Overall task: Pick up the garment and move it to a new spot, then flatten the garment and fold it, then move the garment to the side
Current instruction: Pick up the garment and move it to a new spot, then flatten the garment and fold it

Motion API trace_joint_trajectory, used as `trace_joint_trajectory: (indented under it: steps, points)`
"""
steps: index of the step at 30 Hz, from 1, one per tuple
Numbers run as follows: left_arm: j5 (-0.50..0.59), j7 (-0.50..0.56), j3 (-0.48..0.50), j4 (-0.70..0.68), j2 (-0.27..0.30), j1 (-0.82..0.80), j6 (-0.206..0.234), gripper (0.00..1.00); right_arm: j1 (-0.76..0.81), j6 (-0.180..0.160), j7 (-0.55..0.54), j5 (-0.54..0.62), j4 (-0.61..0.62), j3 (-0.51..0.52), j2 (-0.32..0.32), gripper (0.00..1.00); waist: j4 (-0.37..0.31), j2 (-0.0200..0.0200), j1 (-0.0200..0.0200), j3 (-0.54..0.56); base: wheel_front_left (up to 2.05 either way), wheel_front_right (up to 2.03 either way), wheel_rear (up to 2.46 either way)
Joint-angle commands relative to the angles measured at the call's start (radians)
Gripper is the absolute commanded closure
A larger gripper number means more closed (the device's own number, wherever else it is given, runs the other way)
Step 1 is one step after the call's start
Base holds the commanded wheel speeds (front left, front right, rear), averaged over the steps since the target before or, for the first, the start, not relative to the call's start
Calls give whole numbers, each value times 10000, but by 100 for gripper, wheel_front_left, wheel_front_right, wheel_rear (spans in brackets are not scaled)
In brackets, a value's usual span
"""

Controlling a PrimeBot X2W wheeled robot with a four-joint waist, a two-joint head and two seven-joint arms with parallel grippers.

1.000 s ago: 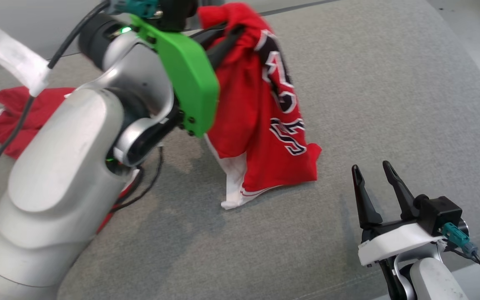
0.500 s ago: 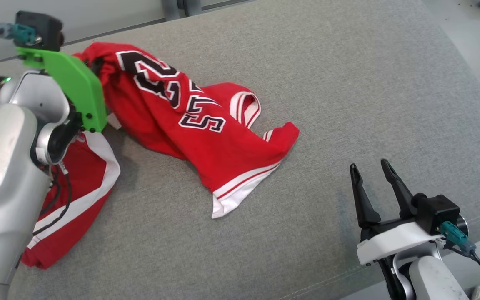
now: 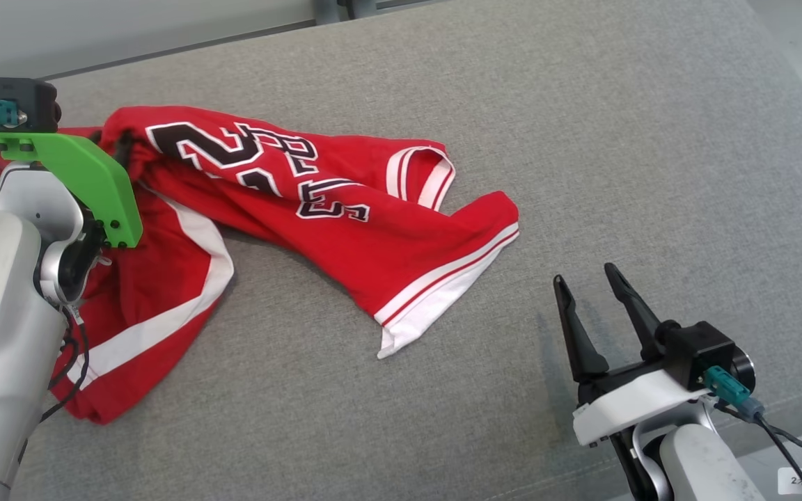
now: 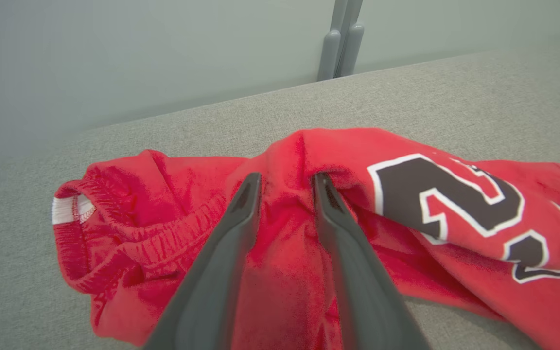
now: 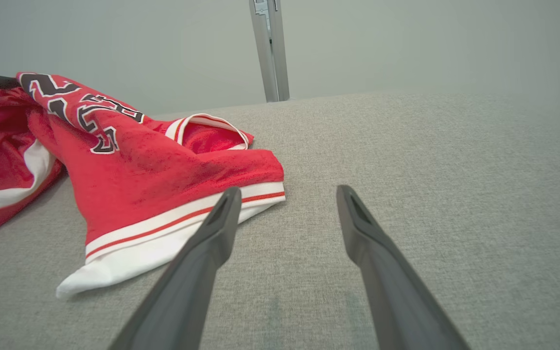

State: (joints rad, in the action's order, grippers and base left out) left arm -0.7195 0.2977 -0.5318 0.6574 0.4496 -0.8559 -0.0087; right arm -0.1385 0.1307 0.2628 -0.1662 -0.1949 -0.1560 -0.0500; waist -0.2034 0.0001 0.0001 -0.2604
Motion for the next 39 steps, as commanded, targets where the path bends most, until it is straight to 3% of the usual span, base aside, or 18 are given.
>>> trace_joint_trajectory:
  steps: [1,6,11,23,30,35,39]
  points:
    - [166,-256,4,1,20,145,34,0,2,1,32,4,-55,-107,-18,0,203,-1,-1,151,0,0,0]
    - [347,-1066,20,-357,155,421,131,0,78,1,32,-156,-184,-368,-23,0,509,-1,-1,325,0,0,0]
    - [448,-2372,262,-1594,222,1232,471,0,131,1,32,-269,-437,-589,-24,0,998,-1,-1,478,0,0,0]
    - [1057,-4936,282,-5712,-4,4732,2085,0,-285,1,32,-557,-2011,-247,-24,0,2355,-1,-1,553,0,0,0]
    - [1305,-5527,348,-6805,-442,6202,2663,0,-1005,2,30,-1115,-3805,442,-24,0,3142,-1,-1,540,0,0,0]
    - [1399,-5623,590,-6881,-783,6844,2801,0,-1683,2,-82,-1768,-5172,364,1,0,3662,-1,-1,625,0,0,0]
    - [1794,-5633,588,-6929,-1101,7128,2845,0,-1985,2,-284,-1590,-6310,566,19,0,4071,-1,-1,761,0,0,0]
